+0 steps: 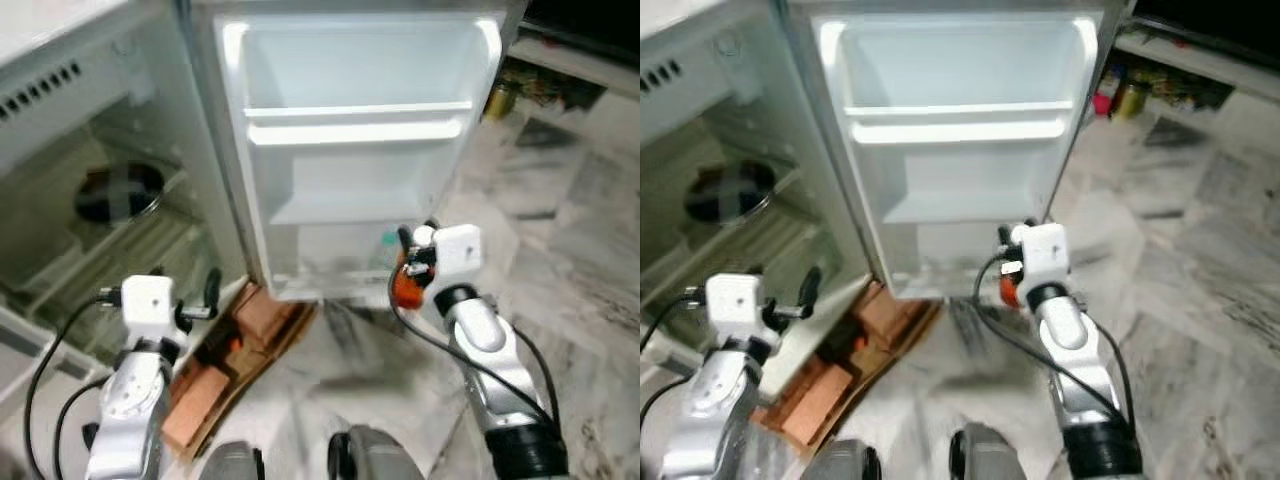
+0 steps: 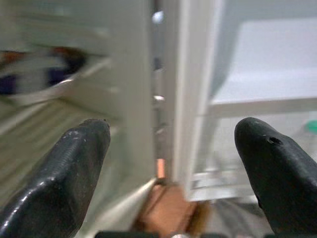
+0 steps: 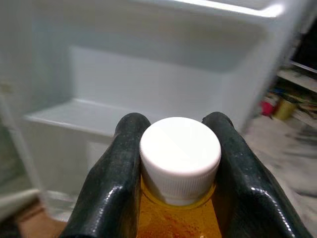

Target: Restocking fridge

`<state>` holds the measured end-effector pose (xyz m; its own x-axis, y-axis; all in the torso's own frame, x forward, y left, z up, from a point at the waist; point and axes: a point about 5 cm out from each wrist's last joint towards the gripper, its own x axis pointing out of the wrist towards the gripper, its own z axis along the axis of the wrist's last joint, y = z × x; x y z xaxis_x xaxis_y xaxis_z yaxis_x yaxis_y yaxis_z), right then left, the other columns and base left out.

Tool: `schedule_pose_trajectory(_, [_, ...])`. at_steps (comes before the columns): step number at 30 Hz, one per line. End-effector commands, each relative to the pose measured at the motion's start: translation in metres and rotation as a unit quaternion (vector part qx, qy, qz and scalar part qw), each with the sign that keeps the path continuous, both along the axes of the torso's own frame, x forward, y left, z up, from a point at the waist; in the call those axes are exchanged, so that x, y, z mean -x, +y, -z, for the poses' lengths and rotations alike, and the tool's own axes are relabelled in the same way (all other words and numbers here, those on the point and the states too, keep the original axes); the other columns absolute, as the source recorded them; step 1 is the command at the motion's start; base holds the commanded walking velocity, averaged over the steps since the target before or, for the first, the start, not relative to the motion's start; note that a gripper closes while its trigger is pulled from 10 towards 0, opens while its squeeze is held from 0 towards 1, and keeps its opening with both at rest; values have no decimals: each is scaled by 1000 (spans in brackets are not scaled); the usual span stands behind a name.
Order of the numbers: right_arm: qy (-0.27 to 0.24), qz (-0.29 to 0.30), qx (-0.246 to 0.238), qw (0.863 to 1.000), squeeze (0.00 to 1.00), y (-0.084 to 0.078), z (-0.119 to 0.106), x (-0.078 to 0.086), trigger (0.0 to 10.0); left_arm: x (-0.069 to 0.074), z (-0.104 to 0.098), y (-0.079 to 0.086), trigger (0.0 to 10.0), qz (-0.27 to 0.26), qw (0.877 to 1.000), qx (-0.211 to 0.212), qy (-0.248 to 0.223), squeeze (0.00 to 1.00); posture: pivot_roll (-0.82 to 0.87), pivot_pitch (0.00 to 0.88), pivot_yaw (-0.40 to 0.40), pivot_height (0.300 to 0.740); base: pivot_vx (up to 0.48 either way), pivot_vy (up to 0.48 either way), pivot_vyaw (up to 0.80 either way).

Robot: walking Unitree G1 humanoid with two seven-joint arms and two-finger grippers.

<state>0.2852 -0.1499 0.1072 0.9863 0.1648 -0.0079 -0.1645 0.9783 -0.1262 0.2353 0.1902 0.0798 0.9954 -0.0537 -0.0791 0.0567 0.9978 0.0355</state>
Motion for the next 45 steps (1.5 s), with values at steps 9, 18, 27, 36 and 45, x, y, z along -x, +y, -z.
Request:
schedule_pose_trajectory(9, [-16, -7, -6, 1000, 0, 5, -8, 1, 10000, 3, -4, 6, 10000, 1, 1000, -7, -5, 0, -4, 144, -54, 740, 260, 0, 0])
schedule_pose_trajectory(18, [-12, -4, -9, 1000, 0, 1, -6, 8, 10000, 6, -3, 11, 10000, -11, 1000, -12, 0, 0, -2, 148, -54, 740, 329, 0, 0])
schedule_pose_trajectory(27, [-6, -2, -5, 1000, 0, -8, -7, 28, 10000, 26, 2, 19, 10000, -30, 999, -13, 18, 0, -6, 154, -50, 740, 318, 0, 0])
schedule_pose_trajectory(36, [14, -5, -4, 1000, 0, -19, -7, 56, 10000, 53, 3, 29, 10000, -64, 997, -6, 35, 0, -1, 158, -54, 740, 167, 0, 0])
schedule_pose_trajectory(45, [32, -8, -9, 999, 0, -20, -4, 60, 10000, 62, 6, 28, 10000, -67, 996, -10, 50, 0, 3, 154, -49, 740, 0, 0, 0])
